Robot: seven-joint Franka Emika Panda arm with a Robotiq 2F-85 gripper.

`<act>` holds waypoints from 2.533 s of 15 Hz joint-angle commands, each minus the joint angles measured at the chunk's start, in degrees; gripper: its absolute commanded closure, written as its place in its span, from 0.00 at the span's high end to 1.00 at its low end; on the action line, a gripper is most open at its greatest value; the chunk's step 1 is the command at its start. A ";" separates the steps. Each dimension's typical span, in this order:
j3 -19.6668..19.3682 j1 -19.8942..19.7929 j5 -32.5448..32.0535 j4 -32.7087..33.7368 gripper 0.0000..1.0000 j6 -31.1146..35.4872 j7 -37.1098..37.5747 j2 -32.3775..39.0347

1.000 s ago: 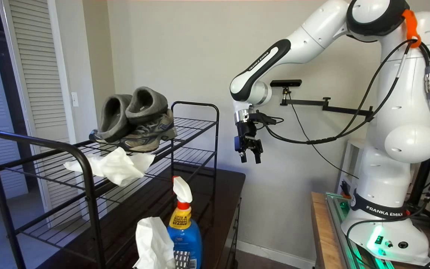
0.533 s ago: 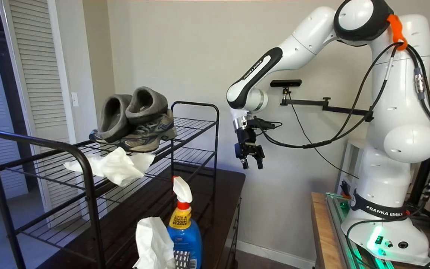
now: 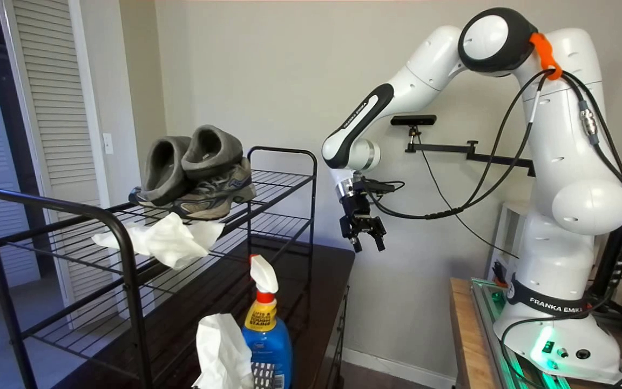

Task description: Put the blue bottle on the rack

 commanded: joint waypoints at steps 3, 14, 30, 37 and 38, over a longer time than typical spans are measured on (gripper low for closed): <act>1.14 -1.46 0.86 4.70 1.00 -4.92 2.00 5.20; 0.96 -1.69 0.59 5.85 1.00 -5.55 2.21 7.27; -0.45 -5.14 4.06 25.40 1.00 -27.23 24.72 28.55; -0.96 -7.68 11.16 31.53 1.00 -41.37 24.47 34.66; -1.15 -8.16 12.80 32.00 1.00 -42.79 24.48 35.10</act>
